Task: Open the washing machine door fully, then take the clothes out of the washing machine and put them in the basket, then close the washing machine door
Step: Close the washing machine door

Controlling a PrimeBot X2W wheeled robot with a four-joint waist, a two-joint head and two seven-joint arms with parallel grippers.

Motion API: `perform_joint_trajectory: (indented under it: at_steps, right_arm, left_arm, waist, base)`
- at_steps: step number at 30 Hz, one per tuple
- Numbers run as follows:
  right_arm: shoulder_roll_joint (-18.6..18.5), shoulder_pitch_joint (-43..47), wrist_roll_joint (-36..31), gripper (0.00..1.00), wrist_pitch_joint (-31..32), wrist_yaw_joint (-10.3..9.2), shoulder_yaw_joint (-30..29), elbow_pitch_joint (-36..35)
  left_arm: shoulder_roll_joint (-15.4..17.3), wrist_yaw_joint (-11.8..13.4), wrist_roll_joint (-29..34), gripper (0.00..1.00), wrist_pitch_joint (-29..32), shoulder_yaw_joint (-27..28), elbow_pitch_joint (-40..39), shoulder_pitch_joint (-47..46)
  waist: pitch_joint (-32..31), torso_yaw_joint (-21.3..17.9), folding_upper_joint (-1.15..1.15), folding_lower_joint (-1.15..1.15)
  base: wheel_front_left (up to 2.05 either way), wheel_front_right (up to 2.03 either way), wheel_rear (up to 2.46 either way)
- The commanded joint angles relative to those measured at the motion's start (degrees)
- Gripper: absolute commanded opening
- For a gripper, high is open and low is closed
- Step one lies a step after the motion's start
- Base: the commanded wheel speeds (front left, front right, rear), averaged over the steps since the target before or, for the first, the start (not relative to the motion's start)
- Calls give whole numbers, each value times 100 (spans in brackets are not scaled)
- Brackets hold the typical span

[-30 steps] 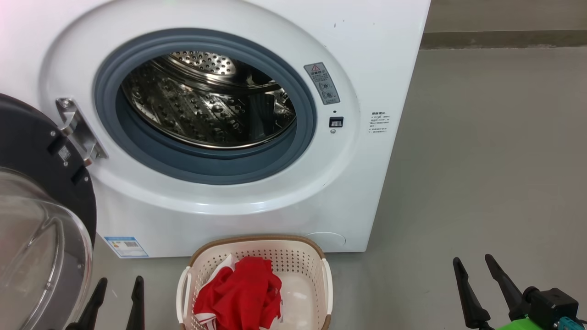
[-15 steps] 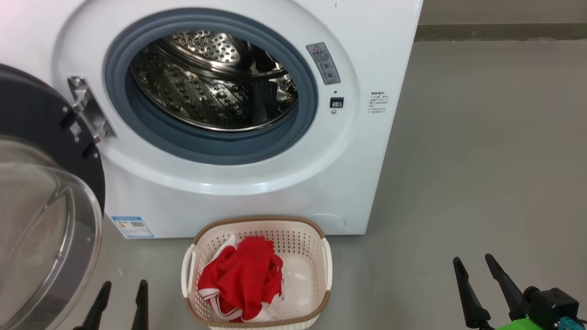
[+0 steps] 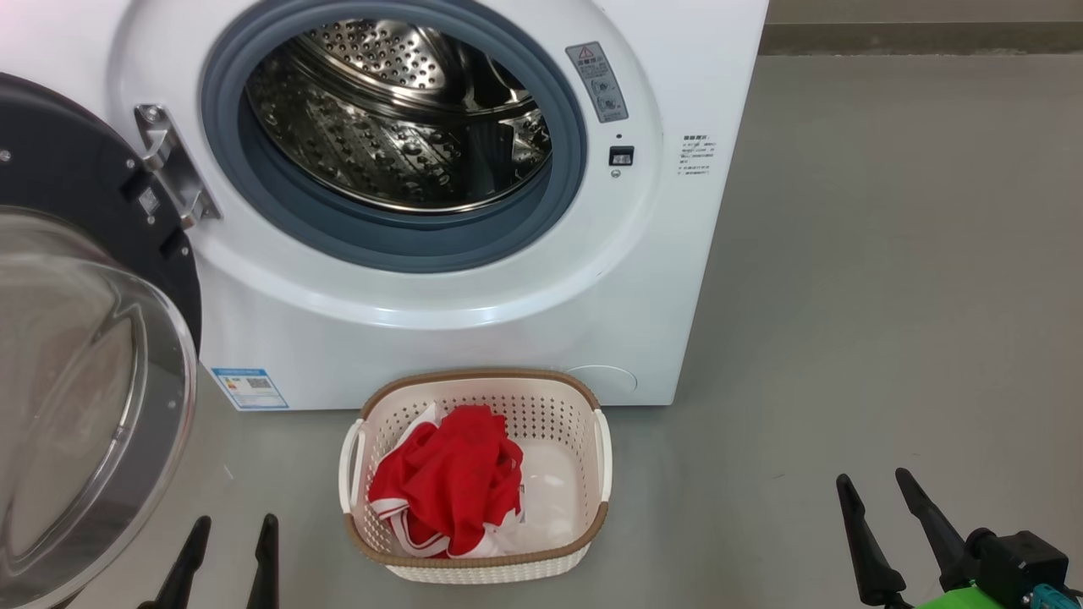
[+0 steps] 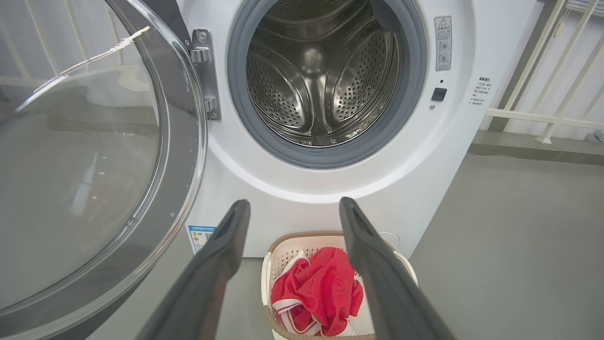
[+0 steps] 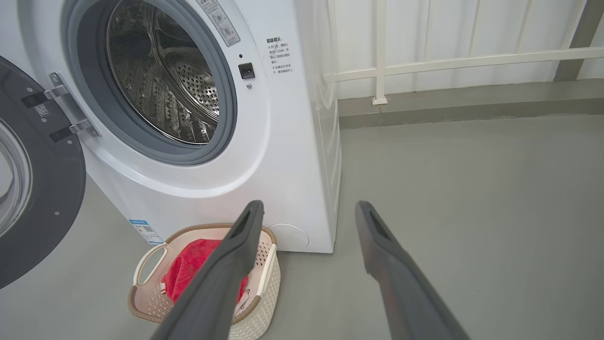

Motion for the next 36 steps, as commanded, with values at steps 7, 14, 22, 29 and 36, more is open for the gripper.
perform_joint_trajectory:
  at_steps: [7,14,22,29,36]
  right_arm:
    - [-115,-122,-7,100,-37,35,148,-132]
    - [-139,-172,-11,100,-37,35,269,-98]
    - [-182,-353,6,100,-37,35,609,49]
    - [-218,-511,70,100,-37,35,923,164]
    - [-246,-596,140,100,-37,35,1127,227]
  left_arm:
    - [6,-31,-103,100,-52,216,-99,-121]
    - [-90,-31,-123,100,-52,323,-67,-42]
    - [-241,-31,-93,100,-52,429,22,59]
    - [-302,-31,-99,100,-52,445,69,156]
    - [-340,-1,-40,100,-52,517,89,218]
  waist:
    - [-12,127,0,0]
    - [-44,477,0,0]
    - [-128,1195,0,0]
    - [-215,1856,0,0]
    - [-288,2428,0,0]
  base:
    - [0,0,0]
    - [0,0,0]
    - [0,0,0]
    - [0,0,0]
    - [0,0,0]
